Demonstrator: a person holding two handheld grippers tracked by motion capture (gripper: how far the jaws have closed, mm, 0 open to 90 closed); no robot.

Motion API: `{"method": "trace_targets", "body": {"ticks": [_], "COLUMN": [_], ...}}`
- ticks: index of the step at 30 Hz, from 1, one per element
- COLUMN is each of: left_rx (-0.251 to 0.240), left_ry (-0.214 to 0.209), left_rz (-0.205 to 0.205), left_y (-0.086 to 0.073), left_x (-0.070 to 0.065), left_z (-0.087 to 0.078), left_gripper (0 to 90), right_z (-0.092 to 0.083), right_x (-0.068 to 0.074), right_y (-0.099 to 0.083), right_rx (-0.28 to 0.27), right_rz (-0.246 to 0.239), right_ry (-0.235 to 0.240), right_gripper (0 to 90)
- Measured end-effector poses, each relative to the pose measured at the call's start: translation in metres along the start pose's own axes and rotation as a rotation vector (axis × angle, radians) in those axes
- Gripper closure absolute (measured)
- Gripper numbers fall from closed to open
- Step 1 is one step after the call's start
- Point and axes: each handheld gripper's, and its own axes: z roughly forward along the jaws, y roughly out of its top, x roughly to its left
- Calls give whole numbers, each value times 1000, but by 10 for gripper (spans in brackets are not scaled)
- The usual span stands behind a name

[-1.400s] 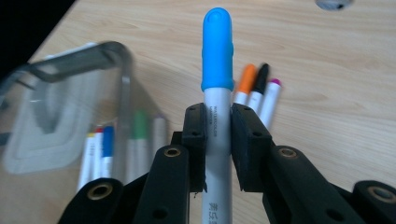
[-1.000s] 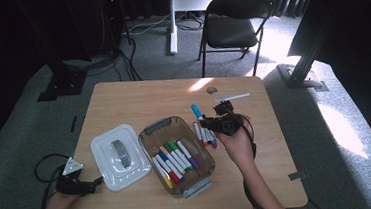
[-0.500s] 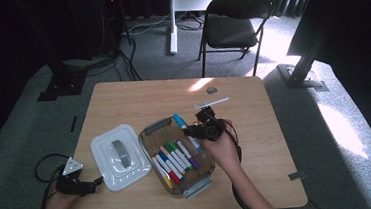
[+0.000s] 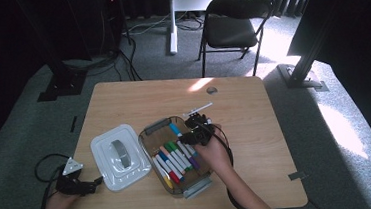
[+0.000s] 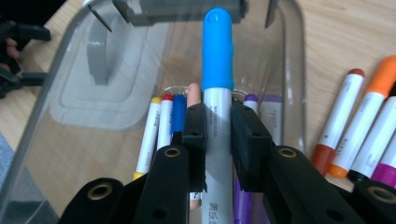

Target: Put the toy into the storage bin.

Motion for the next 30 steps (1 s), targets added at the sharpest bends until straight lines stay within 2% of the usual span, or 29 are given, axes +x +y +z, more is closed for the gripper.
{"method": "trace_targets", "body": {"ticks": [11,22,24,27,30], "left_rx": [0,0,0,1,0], "left_ry": [-1,0,-1,-1,-1], "left_rz": [-3,-1,-1,-1,2], "left_y": [0,0,0,0,0], "left_x": [0,0,0,0,0], "left_z": [0,0,0,0,0], "left_gripper": [17,17,17,17,17], "right_z": [24,44,48,49,48], "right_x": [11,20,21,21,21], "right_y": [4,4,5,6,6], "right_rx": [84,185,201,203,198], "right_rz": [-21,-63,-71,-66,-73], "right_ry": [-79,-106,-130,-116,-114], "right_gripper": [765,763,759,711,700]}}
